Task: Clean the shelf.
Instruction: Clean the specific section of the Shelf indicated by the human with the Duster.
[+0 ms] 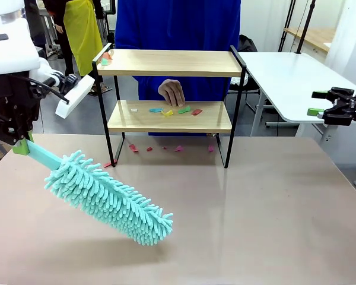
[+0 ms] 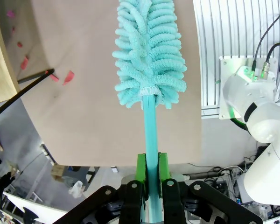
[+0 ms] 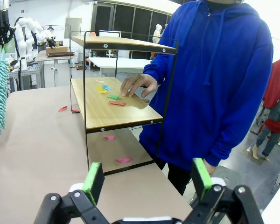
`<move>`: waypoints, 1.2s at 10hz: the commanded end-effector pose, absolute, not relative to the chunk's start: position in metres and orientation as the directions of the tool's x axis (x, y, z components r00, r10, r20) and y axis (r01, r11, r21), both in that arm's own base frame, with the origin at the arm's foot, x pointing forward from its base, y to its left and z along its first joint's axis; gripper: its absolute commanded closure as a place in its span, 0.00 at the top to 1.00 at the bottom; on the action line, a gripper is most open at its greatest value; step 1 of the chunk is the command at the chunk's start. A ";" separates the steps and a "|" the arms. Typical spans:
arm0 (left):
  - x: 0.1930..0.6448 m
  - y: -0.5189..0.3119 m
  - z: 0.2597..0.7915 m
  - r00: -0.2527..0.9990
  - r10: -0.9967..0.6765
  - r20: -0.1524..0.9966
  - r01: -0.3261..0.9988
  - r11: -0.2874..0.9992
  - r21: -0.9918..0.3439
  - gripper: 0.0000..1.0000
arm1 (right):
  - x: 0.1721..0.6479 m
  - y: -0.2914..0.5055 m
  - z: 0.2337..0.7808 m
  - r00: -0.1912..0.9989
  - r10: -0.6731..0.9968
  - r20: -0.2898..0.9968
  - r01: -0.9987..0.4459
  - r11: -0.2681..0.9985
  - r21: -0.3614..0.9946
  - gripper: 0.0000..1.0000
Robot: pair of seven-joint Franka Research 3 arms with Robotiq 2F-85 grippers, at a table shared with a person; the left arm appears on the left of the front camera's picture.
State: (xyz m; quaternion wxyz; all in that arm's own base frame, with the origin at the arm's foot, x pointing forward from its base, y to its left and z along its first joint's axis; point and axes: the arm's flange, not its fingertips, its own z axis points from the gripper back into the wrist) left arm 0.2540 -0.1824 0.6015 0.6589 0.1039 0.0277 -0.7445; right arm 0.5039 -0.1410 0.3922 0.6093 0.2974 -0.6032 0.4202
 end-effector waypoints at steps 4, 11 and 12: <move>0.254 -0.180 0.603 -0.123 -0.973 -0.196 0.985 -0.143 0.093 0.13 | 0.504 -0.140 0.395 -0.087 0.154 0.984 -0.870 0.469 -0.150 1.00; 0.255 -0.209 0.618 0.076 -0.982 0.172 0.995 0.085 0.044 0.13 | 0.504 -0.140 0.395 -0.087 0.154 0.984 -0.870 0.469 -0.150 1.00; 0.256 -0.218 0.621 0.192 -0.955 0.224 0.978 0.207 0.042 0.13 | 0.504 -0.140 0.395 -0.087 0.154 0.984 -0.870 0.469 -0.150 1.00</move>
